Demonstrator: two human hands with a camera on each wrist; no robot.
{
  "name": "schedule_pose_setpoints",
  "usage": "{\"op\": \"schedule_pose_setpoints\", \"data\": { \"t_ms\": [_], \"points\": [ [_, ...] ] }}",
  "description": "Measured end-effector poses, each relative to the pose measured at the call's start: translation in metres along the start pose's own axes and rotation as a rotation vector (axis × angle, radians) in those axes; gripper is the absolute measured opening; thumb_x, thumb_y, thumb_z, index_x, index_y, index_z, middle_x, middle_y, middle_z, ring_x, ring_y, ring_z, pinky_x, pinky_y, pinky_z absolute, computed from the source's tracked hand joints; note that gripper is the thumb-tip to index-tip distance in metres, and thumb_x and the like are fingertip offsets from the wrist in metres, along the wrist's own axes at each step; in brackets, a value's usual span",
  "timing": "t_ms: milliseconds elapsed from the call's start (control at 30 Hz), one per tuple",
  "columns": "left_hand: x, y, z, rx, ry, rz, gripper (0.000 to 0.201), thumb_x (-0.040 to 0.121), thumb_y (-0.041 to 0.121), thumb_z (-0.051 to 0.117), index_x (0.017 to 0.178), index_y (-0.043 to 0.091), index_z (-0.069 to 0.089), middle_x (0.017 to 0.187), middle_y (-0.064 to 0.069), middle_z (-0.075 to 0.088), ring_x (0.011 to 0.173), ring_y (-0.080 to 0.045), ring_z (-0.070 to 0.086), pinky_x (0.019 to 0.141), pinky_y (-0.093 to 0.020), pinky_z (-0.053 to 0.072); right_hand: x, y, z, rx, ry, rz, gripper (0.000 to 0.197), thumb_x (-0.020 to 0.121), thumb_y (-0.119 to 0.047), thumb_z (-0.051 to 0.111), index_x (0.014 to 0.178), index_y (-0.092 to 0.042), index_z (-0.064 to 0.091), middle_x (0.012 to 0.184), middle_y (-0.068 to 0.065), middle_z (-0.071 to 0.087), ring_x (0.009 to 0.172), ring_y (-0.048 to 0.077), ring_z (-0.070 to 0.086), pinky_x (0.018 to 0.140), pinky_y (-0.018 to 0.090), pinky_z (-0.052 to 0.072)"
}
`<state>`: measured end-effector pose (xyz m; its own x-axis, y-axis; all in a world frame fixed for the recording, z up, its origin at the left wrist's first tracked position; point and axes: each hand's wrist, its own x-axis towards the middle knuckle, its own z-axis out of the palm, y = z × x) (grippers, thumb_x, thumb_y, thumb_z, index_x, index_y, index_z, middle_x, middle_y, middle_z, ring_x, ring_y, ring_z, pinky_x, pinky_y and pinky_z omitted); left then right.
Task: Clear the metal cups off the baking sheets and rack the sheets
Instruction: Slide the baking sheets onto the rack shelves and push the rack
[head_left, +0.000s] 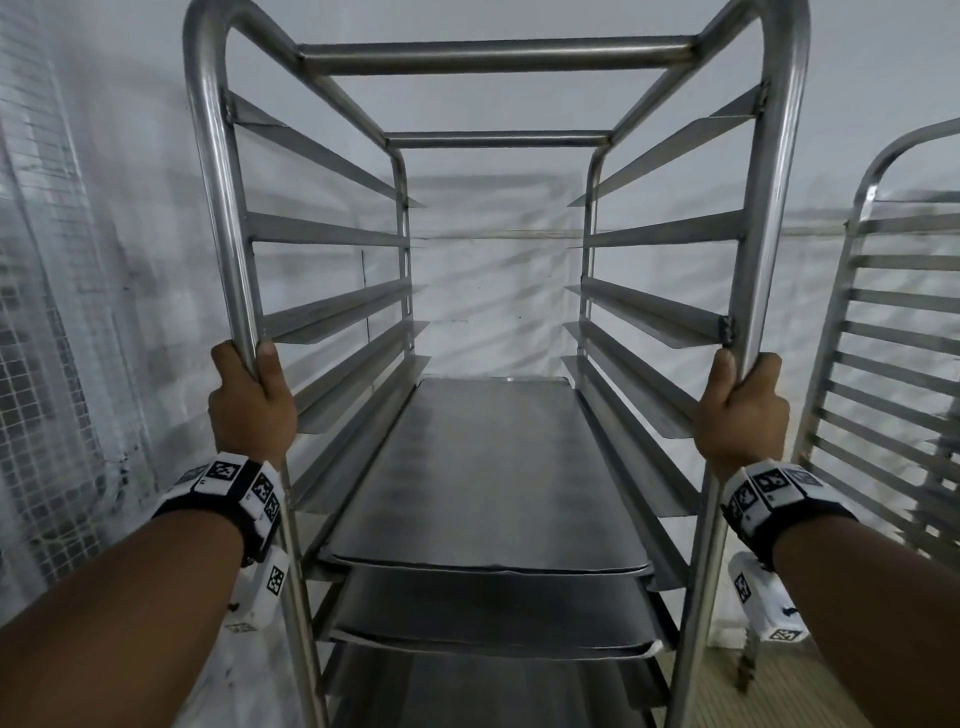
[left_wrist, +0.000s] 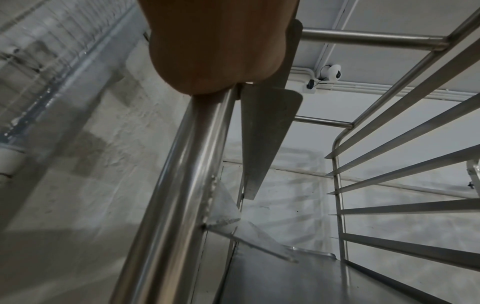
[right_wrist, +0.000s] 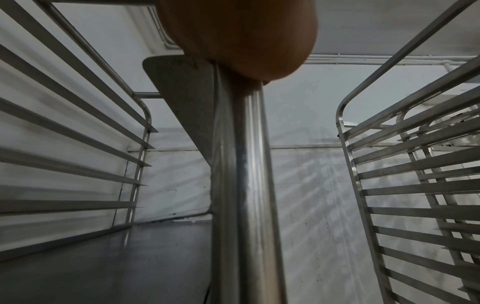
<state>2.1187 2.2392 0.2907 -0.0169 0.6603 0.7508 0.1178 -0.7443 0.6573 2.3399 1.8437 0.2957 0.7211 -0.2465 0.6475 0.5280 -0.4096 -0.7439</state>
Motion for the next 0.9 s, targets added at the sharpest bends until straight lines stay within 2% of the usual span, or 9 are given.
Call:
{"op": "schedule_pose_setpoints", "data": {
  "t_ms": [233,300,367,467,567,667,767,900],
  "points": [
    [0.006,-0.004,0.022,-0.005,-0.015,-0.014,0.051,0.108,0.048,0.035,0.125,0.0,0.043,0.084,-0.034,0.062,0.074,-0.056,0.061,0.059,-0.044,0.038,0.014,0.007,0.025,0.006,0.004,-0.009,0.042,0.104,-0.048,0.035,0.108,-0.006,0.037,0.06,0.001,0.041,0.062,0.032,0.045,0.061,0.039,0.036],
    [0.008,-0.005,0.027,-0.01,-0.025,-0.036,0.051,0.108,0.047,0.035,0.126,0.0,0.042,0.081,-0.03,0.061,0.075,-0.055,0.061,0.061,-0.044,0.038,0.017,0.009,0.032,0.005,0.008,-0.009,0.042,0.103,-0.048,0.035,0.108,-0.006,0.037,0.06,0.001,0.041,0.061,0.032,0.045,0.061,0.039,0.037],
    [0.01,-0.007,0.032,-0.022,-0.039,-0.058,0.05,0.107,0.048,0.034,0.126,0.002,0.042,0.076,-0.02,0.055,0.071,-0.048,0.059,0.062,-0.043,0.038,0.021,0.01,0.039,0.005,0.015,-0.004,0.042,0.104,-0.047,0.035,0.108,-0.005,0.037,0.06,0.001,0.041,0.061,0.032,0.044,0.061,0.039,0.036],
    [0.013,-0.011,0.042,-0.036,-0.054,-0.072,0.05,0.106,0.05,0.034,0.125,0.004,0.041,0.069,-0.011,0.05,0.063,-0.033,0.048,0.061,-0.042,0.038,0.026,0.013,0.049,0.007,0.042,-0.003,0.042,0.104,-0.046,0.036,0.108,-0.004,0.038,0.06,0.0,0.039,0.062,0.031,0.042,0.062,0.039,0.035],
    [0.017,-0.016,0.052,-0.062,-0.048,-0.086,0.049,0.106,0.049,0.034,0.123,0.004,0.041,0.063,-0.003,0.045,0.057,-0.027,0.042,0.059,-0.038,0.036,0.03,0.017,0.058,0.003,0.049,-0.008,0.042,0.104,-0.047,0.036,0.106,-0.005,0.038,0.059,0.0,0.04,0.06,0.03,0.043,0.061,0.039,0.036],
    [0.021,-0.019,0.055,-0.083,-0.05,-0.08,0.048,0.106,0.049,0.034,0.121,0.005,0.041,0.061,-0.005,0.047,0.051,-0.024,0.043,0.053,-0.031,0.032,0.029,0.018,0.063,-0.055,0.074,-0.023,0.046,0.102,-0.054,0.032,0.105,-0.008,0.037,0.061,0.005,0.046,0.061,0.036,0.053,0.062,0.048,0.048],
    [0.022,-0.02,0.054,-0.1,-0.054,-0.059,0.047,0.105,0.049,0.035,0.119,0.004,0.041,0.059,-0.009,0.048,0.048,-0.023,0.045,0.05,-0.025,0.029,0.029,0.016,0.062,-0.075,0.066,0.003,0.045,0.102,-0.051,0.033,0.106,-0.006,0.039,0.06,0.001,0.04,0.063,0.033,0.048,0.063,0.043,0.041],
    [0.024,-0.019,0.056,-0.113,-0.06,-0.046,0.05,0.105,0.05,0.034,0.12,0.003,0.04,0.061,-0.009,0.05,0.049,-0.025,0.045,0.051,-0.03,0.03,0.029,0.013,0.06,-0.054,0.061,0.011,0.045,0.103,-0.049,0.034,0.107,-0.004,0.04,0.061,0.004,0.042,0.063,0.031,0.046,0.063,0.04,0.037]
  ]
}}
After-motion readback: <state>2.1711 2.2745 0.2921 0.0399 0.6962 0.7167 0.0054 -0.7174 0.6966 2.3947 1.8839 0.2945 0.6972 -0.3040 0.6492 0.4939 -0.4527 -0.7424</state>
